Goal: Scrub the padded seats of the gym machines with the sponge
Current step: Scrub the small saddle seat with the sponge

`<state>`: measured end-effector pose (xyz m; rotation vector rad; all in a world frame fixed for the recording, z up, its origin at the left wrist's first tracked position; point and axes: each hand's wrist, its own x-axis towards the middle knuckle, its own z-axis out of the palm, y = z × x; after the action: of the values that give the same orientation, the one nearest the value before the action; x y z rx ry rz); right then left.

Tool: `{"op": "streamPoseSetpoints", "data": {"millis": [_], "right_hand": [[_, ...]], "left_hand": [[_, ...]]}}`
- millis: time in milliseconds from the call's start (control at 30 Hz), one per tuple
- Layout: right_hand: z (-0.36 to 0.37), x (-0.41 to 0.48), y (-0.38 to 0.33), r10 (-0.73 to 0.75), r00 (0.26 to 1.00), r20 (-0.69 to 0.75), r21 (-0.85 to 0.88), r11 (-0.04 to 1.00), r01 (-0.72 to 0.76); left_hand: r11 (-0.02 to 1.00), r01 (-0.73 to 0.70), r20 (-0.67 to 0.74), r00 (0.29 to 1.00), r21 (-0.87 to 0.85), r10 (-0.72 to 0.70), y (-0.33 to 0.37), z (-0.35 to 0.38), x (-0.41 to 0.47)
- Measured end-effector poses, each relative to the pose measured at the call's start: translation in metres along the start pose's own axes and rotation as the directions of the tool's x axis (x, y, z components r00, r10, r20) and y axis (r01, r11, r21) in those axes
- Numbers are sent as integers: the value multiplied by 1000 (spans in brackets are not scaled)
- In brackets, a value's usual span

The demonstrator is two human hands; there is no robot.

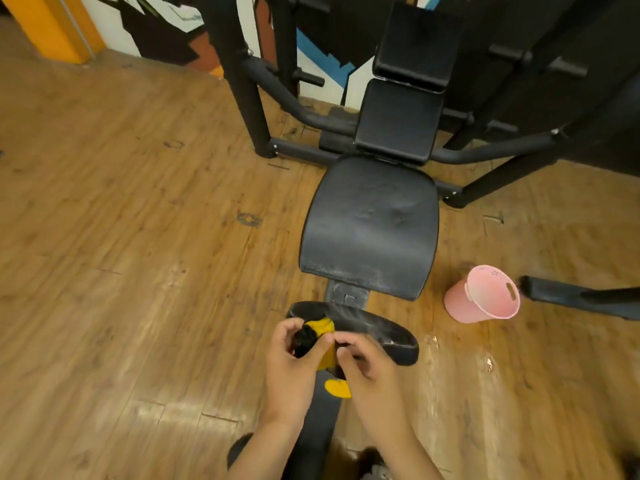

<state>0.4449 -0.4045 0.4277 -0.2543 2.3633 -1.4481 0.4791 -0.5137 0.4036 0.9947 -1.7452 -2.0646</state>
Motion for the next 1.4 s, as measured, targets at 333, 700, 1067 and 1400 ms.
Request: {"op": "streamPoseSetpoints", "data": {"millis": [333,700,1067,1400], "right_hand": [[-60,74,31,300,945,133,94,945,-313],[-107,166,77,265,727,633,-194,964,-182],[-75,187,74,25,332,943,-158,911,381],[-40,188,74,-43,314,948,-150,812,564]], "left_hand": [[990,-90,41,995,111,86,8,94,6],[949,313,-759,628,42,-173,-63,145,0],[936,248,-917,249,-250,-311,-97,155,27],[953,223,-941,224,-205,-254,-106,154,27]]}}
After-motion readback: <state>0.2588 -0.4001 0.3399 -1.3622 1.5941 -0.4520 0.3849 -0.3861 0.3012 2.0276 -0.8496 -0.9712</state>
